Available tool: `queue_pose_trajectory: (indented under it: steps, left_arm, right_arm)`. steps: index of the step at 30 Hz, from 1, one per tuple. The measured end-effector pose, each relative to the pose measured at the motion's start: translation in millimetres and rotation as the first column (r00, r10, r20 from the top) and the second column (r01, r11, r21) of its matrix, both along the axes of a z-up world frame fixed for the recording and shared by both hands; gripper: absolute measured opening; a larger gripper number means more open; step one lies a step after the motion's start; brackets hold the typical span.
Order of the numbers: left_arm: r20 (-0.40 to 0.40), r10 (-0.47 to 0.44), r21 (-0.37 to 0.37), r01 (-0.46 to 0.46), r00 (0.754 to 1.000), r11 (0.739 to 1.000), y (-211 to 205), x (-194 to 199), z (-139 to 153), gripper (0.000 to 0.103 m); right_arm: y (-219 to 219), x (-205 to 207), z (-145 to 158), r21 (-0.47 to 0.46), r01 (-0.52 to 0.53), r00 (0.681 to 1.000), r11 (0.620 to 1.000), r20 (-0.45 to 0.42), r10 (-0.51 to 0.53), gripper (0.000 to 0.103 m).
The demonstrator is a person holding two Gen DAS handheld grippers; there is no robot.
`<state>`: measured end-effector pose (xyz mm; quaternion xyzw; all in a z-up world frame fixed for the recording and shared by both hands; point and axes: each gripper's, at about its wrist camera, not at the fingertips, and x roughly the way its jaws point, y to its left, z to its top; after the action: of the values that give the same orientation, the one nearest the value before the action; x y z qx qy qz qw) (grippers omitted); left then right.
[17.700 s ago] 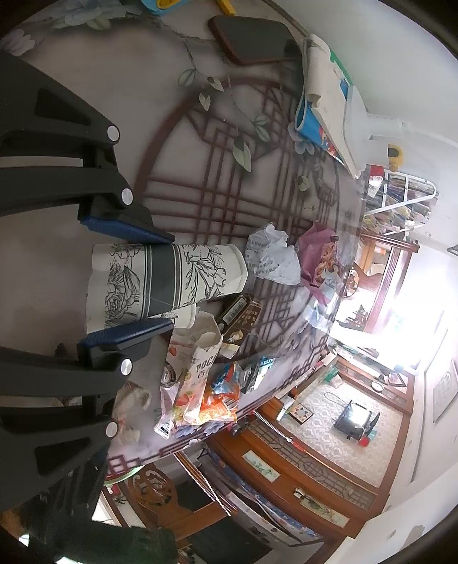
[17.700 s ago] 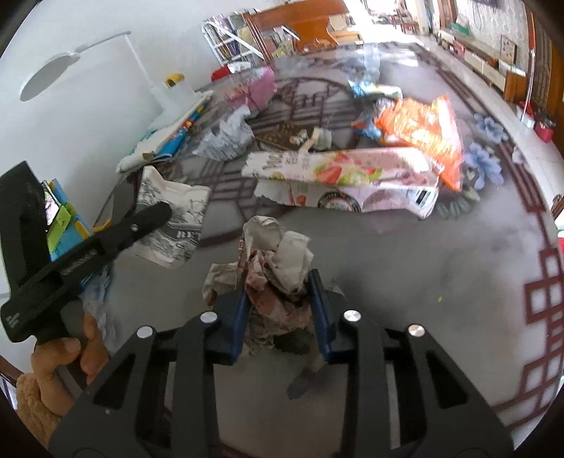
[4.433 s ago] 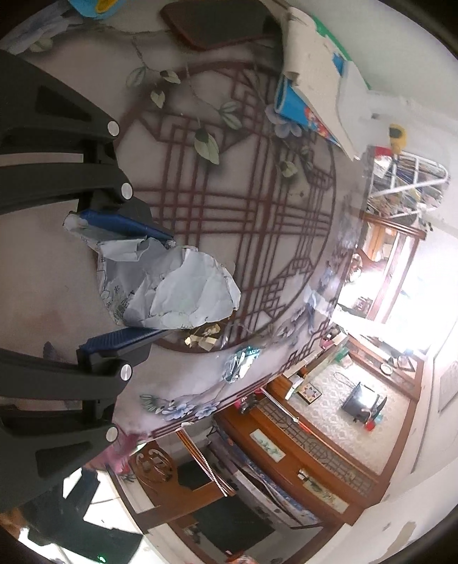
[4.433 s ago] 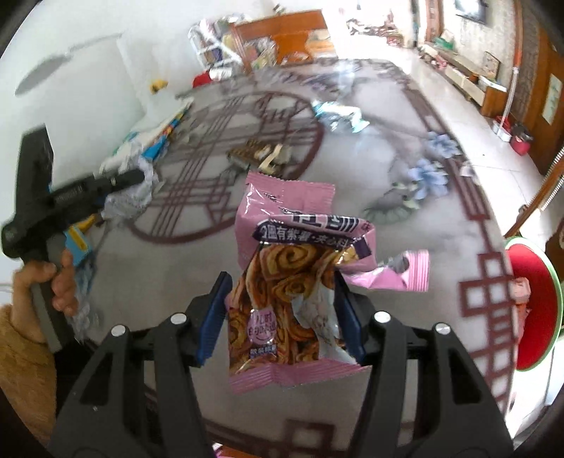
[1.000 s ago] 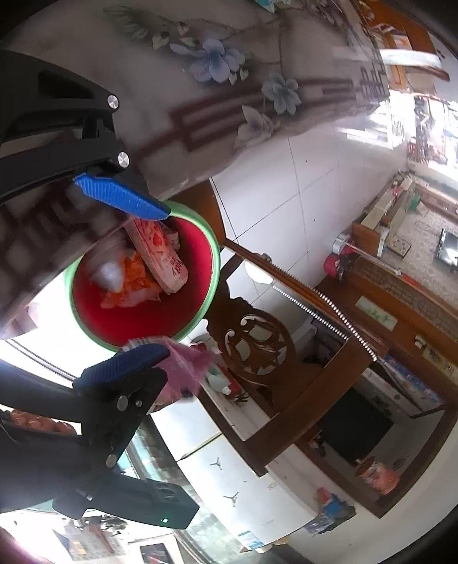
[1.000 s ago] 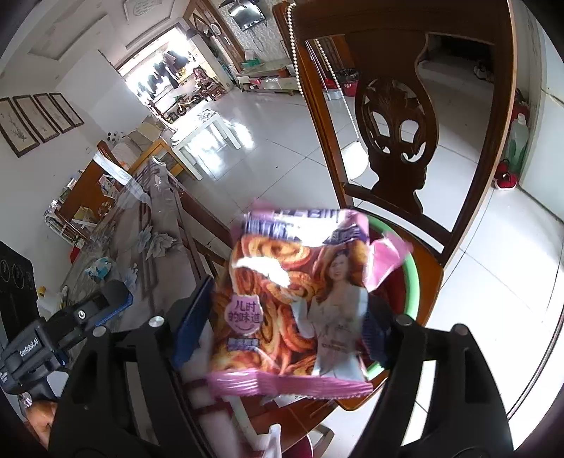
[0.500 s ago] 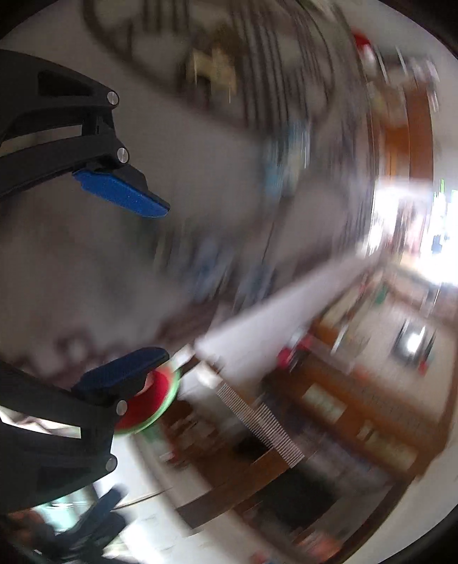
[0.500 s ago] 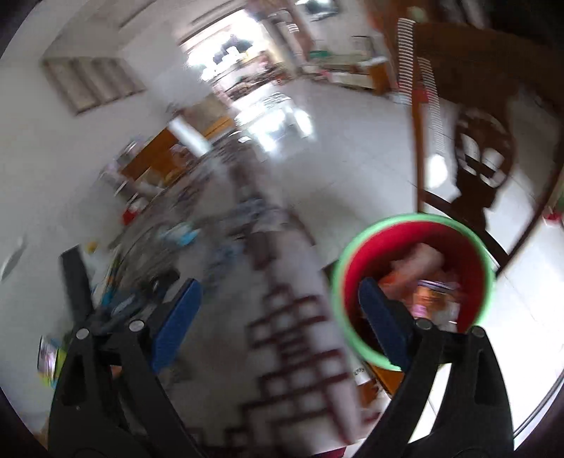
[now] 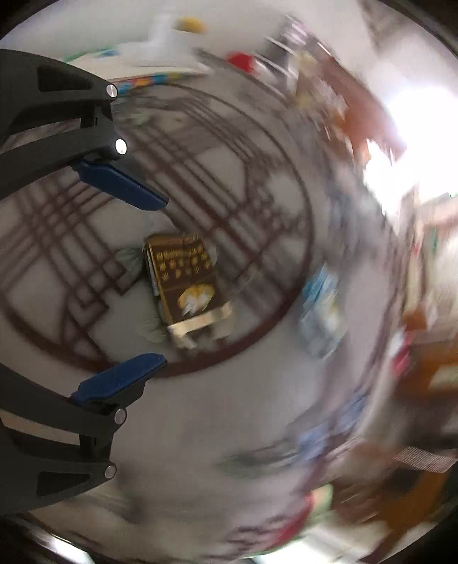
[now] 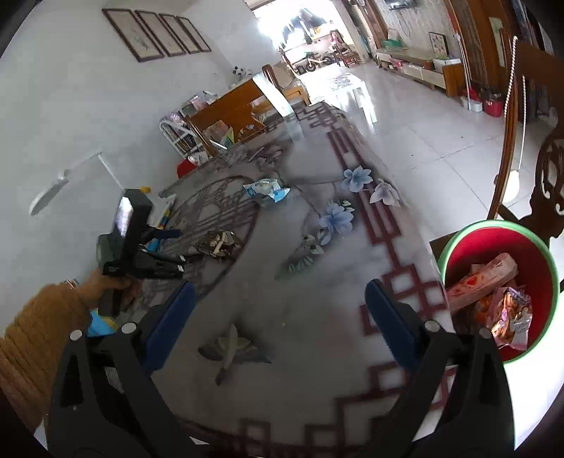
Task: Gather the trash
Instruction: 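Lower the left tool onto the brown Daisi cigarette pack and close it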
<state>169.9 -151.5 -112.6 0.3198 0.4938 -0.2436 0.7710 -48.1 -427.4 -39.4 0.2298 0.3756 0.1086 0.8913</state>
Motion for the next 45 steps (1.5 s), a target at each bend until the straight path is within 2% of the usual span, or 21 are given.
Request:
queue_pose_trajectory:
  steps: [2,5,10,13,16,17,18,19,23,24,27,28,29,30,31,33,36,40,43,44,45]
  left_arm:
    - [-0.047,-0.09,0.104,0.095,0.995,0.99,-10,8,-14,0.079]
    - [-0.089,-0.142,0.181,0.156,0.986,0.971,-23,23,-29,0.079]
    - [-0.188,-0.191,0.191,0.226,0.963,0.955,-33,42,-39,0.081]
    - [-0.236,-0.147,0.195,0.195,0.961,0.961,-32,57,-40,0.077]
    - [-0.235,-0.119,0.165,0.16,0.965,0.973,-23,57,-35,0.071]
    - [-0.221,-0.11,0.147,0.144,0.969,0.979,-18,54,-32,0.064]
    - [-0.202,-0.092,0.112,0.116,0.975,0.987,-12,49,-27,0.049]
    - [-0.173,-0.063,0.067,0.075,0.983,0.995,-4,43,-19,0.043]
    - [-0.141,0.08,-0.114,-0.097,0.987,0.989,34,11,-1,0.03]
    - [-0.131,0.124,-0.153,-0.144,0.984,0.978,44,3,3,0.025]
    - [-0.163,0.232,-0.327,-0.274,0.959,0.904,75,-28,14,0.016]
    - [-0.164,0.284,-0.381,-0.327,0.945,0.865,89,-42,18,0.013]
    - [-0.163,0.314,-0.42,-0.354,0.935,0.836,99,-50,19,0.0]
    - [-0.183,0.349,-0.473,-0.394,0.919,0.788,106,-64,18,0.0]
    - [-0.221,0.391,-0.535,-0.446,0.894,0.718,120,-75,15,0.0]
    - [-0.248,0.436,-0.583,-0.492,0.865,0.647,134,-89,5,0.0]
    - [-0.291,0.454,-0.586,-0.532,0.842,0.611,136,-91,-10,0.0]
    - [-0.26,0.459,-0.585,-0.517,0.849,0.625,135,-97,-4,0.0]
    - [-0.314,0.455,-0.588,-0.547,0.833,0.596,144,-94,-9,0.0]
    - [-0.323,0.454,-0.587,-0.553,0.83,0.592,148,-94,-9,0.003]
    - [-0.321,0.454,-0.584,-0.551,0.831,0.596,150,-96,-7,0.018]
  right_arm:
    - [-3,0,-1,0.011,0.007,1.0,1.0,-0.001,-0.007,0.096]
    - [-3,1,-1,0.01,0.007,1.0,1.0,-0.007,-0.007,0.096]
    - [3,4,-1,-0.021,-0.011,1.0,1.0,-0.017,0.011,0.096]
    - [5,5,-3,-0.03,-0.015,1.0,0.999,-0.021,0.015,0.095]
    - [5,5,-4,-0.031,-0.012,1.0,0.999,-0.026,0.011,0.096]
    - [5,5,-4,-0.031,-0.011,1.0,0.999,-0.027,0.01,0.096]
    - [5,5,-4,-0.034,-0.011,1.0,0.999,-0.029,0.01,0.096]
    - [5,5,-4,-0.039,-0.011,0.999,0.999,-0.031,0.01,0.096]
    - [8,7,-5,-0.055,-0.011,0.999,0.998,-0.047,0.008,0.096]
    - [9,7,-6,-0.059,-0.01,0.999,0.998,-0.053,0.007,0.095]
    - [10,10,-8,-0.066,-0.007,0.997,0.998,-0.075,0.002,0.096]
    - [10,11,-9,-0.068,-0.007,0.997,0.998,-0.083,0.002,0.096]
    - [12,13,-11,-0.075,-0.011,0.995,0.997,-0.099,0.003,0.095]
    - [13,15,-13,-0.083,-0.016,0.993,0.996,-0.114,0.007,0.095]
    - [16,19,-15,-0.095,-0.027,0.991,0.995,-0.134,0.014,0.096]
    - [21,25,-19,-0.111,-0.042,0.987,0.993,-0.16,0.024,0.095]
    - [30,39,-28,-0.128,-0.056,0.98,0.99,-0.195,0.03,0.095]
    - [43,54,-42,-0.118,-0.068,0.973,0.991,-0.227,0.04,0.096]
    - [48,56,-47,-0.148,-0.071,0.968,0.986,-0.249,0.033,0.095]
    - [48,56,-48,-0.159,-0.068,0.968,0.985,-0.25,0.026,0.095]
    - [48,57,-48,-0.163,-0.062,0.967,0.985,-0.253,0.019,0.096]
